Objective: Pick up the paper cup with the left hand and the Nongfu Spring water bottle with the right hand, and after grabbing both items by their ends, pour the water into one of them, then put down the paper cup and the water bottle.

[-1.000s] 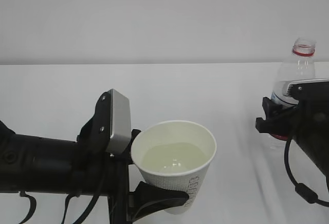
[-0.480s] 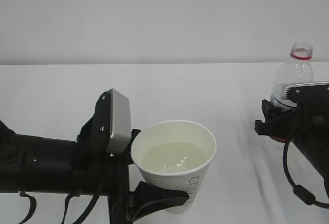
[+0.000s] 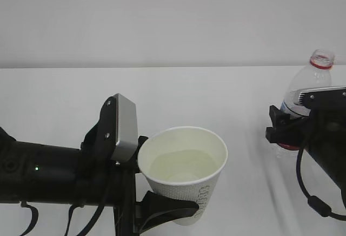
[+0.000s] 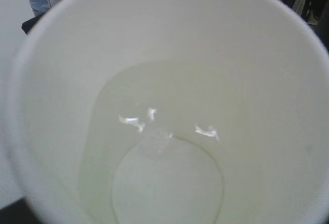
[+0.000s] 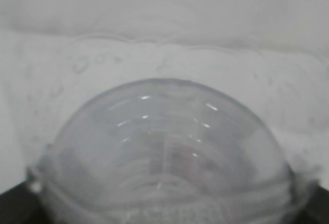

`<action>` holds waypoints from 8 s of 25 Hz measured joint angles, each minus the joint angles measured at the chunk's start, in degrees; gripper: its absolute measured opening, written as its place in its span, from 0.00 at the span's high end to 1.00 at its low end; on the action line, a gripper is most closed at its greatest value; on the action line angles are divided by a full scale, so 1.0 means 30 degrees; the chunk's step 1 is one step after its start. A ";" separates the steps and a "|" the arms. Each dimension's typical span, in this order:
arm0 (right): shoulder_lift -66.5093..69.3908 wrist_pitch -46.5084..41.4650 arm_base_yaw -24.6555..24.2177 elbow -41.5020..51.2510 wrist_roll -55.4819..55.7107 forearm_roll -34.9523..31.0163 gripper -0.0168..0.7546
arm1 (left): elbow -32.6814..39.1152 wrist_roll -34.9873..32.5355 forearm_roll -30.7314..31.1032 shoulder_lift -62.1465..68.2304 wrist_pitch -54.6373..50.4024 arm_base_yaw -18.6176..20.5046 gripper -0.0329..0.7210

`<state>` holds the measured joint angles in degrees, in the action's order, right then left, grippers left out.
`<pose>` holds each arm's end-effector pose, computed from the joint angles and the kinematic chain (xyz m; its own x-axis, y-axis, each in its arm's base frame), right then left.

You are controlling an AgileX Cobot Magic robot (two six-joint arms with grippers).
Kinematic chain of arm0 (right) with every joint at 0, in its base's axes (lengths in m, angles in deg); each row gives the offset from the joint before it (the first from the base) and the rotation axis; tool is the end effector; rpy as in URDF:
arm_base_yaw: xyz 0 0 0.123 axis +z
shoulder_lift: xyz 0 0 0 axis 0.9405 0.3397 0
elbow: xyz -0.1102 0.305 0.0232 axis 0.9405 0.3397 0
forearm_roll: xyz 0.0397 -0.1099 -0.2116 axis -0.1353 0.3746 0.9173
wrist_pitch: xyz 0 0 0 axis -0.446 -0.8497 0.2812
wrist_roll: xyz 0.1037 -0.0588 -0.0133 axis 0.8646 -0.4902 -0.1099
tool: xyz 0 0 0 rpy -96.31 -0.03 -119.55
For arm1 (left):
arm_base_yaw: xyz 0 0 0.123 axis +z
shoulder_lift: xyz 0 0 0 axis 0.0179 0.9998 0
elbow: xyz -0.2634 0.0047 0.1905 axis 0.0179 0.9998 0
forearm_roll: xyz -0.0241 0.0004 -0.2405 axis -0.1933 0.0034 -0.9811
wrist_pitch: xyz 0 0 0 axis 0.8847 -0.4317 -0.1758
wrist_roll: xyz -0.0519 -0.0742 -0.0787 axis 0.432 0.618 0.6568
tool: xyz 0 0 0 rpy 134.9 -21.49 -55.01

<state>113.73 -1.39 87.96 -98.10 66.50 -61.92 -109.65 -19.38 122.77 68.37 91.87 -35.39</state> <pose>0.3116 0.0668 0.1390 -0.2979 -0.0907 -0.9503 -0.0540 0.9955 -0.0781 0.1986 -0.2403 0.1968 -0.0872 0.3615 -0.9283 0.9807 0.1951 -0.0162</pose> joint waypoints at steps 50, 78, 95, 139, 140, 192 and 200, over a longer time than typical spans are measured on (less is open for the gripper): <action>-0.6653 0.0240 0.0000 0.0511 -0.1786 -0.0322 0.10 | 0.0000 0.0000 -0.0451 0.0000 0.0801 0.0000 0.30; -1.5867 -0.8354 0.0000 0.0661 -0.4792 -0.0809 0.15 | 0.0000 0.0000 -0.0537 0.0000 0.0871 0.0000 0.30; -1.9886 -1.2300 0.0000 0.1149 -0.7852 -0.2963 0.20 | 0.0000 0.0000 -0.0567 0.0000 0.0880 0.0000 0.30; -2.0751 -1.4351 0.0000 0.1149 -0.3614 -0.1690 0.21 | 0.0000 -0.0043 -0.0567 0.0000 0.1375 0.0000 0.30; -2.0751 -1.4680 0.0000 0.1149 -0.3649 -0.1632 0.21 | 0.0000 -0.0043 -0.0567 0.0000 0.1375 0.0000 0.30; -2.0751 -1.5334 0.0000 0.1149 -0.3857 -0.1477 0.22 | 0.0043 -0.4511 -0.9697 0.0000 0.0655 0.1700 0.30; -2.0751 -1.5334 0.0000 0.1149 -0.3857 -0.1477 0.22 | 0.0043 -0.4557 -0.9851 0.0000 0.0655 0.3454 0.30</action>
<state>51.48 -47.40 87.96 -94.65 54.92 -66.35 -109.52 -33.05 93.22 68.37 93.83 -25.02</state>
